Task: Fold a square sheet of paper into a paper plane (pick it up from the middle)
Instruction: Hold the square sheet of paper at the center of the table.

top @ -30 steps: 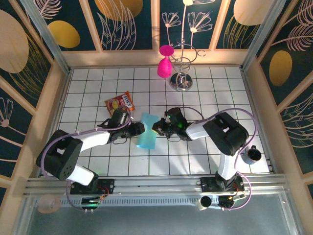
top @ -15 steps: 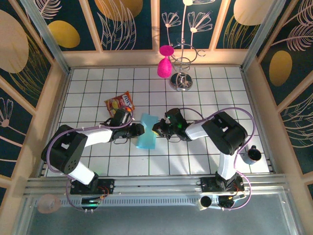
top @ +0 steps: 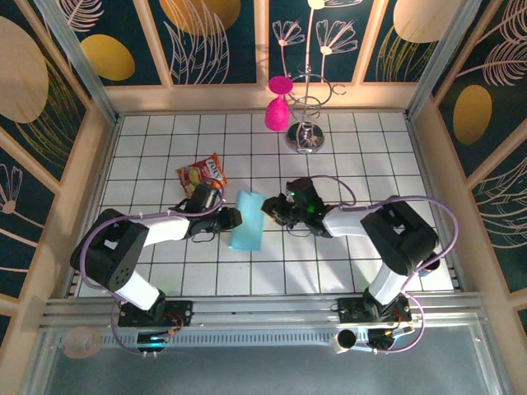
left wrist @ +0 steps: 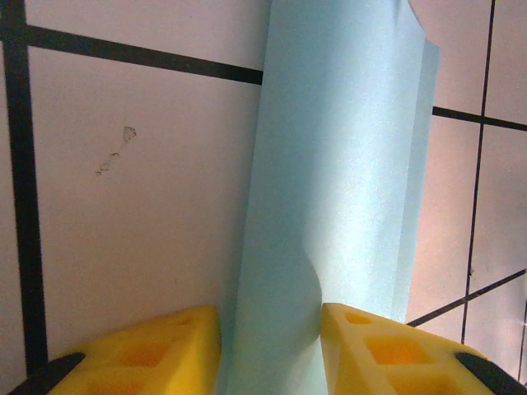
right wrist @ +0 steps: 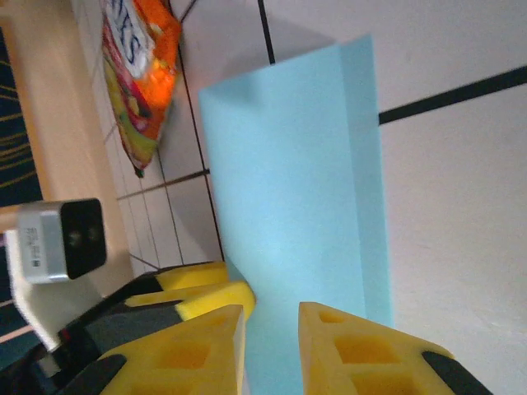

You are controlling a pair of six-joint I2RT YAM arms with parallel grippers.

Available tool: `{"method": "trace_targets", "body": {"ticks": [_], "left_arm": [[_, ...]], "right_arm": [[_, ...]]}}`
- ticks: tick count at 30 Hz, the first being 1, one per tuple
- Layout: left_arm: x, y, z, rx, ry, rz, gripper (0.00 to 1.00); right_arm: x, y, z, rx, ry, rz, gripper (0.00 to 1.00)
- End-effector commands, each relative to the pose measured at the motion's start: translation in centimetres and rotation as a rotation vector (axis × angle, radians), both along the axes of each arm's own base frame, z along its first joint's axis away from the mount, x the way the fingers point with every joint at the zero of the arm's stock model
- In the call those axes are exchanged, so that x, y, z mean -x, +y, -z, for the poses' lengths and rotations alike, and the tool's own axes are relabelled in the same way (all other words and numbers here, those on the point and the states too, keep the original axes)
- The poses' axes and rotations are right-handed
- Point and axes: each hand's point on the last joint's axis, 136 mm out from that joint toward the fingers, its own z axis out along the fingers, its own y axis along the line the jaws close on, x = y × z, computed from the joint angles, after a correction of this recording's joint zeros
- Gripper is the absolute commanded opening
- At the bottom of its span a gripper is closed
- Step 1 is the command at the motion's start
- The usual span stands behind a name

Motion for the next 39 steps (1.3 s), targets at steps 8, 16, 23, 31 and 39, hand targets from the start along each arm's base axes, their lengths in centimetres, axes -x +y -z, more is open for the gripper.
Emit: {"method": "trace_targets", "body": {"ticks": [8,16,23,31,39], "left_arm": [[5.6,2.9,8.7,-0.276,0.188,0.013,0.39],[6.3,3.2,10.3,-0.351,0.216,0.052,0.4],[6.5,3.4,10.3,-0.377,0.189,0.09,0.41],[6.2,3.0,10.1,-0.382,0.15,0.148,0.44],[6.0,3.3,10.3,-0.4,0.146,0.142,0.45]], "right_arm": [[-1.0,-3.6,-0.7,0.117,-0.128,0.093,0.23],[-1.3,-2.4,-0.4,0.1,-0.128,0.046,0.22],[-1.6,-1.7,-0.3,0.092,-0.133,0.021,0.22],[-1.5,-1.5,-0.2,0.082,-0.134,0.013,0.21],[-1.4,-1.1,0.0,0.056,-0.121,0.006,0.21]]}}
